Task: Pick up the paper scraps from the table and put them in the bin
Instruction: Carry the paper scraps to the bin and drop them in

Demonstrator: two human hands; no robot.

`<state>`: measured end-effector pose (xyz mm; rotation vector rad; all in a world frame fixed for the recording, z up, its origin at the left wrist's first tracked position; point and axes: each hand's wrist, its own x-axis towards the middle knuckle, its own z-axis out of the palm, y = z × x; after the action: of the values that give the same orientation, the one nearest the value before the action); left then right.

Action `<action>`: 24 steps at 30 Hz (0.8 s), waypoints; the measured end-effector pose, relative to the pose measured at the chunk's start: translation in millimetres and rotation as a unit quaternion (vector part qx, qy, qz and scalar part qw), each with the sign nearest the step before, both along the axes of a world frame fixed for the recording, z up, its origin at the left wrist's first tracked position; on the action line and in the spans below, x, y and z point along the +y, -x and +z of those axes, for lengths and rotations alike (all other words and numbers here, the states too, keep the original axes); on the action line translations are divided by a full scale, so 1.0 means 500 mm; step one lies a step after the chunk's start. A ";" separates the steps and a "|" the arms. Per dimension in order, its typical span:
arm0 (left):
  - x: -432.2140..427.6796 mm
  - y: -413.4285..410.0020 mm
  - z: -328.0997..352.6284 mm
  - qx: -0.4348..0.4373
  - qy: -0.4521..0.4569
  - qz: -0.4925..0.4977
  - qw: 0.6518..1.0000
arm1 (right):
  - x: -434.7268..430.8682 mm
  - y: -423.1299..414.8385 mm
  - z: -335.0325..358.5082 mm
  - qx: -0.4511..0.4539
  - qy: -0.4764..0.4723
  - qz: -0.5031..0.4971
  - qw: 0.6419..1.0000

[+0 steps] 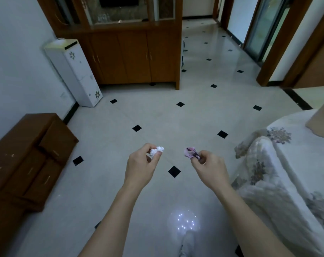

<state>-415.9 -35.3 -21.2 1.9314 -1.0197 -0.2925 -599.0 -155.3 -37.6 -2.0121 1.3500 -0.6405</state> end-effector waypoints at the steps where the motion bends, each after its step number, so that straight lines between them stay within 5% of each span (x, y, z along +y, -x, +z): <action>1: -0.043 -0.006 0.006 0.004 0.002 -0.004 1.000 | -0.041 -0.006 0.005 -0.002 -0.001 -0.003 1.000; 24: -0.728 -0.190 -0.030 0.017 0.001 -0.098 0.995 | -0.668 -0.157 -0.002 0.009 0.006 -0.091 0.996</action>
<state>-320.9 -399.5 -36.4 1.8212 -1.1886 -0.4334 -520.6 -489.5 -38.4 -1.9228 1.5547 -0.7152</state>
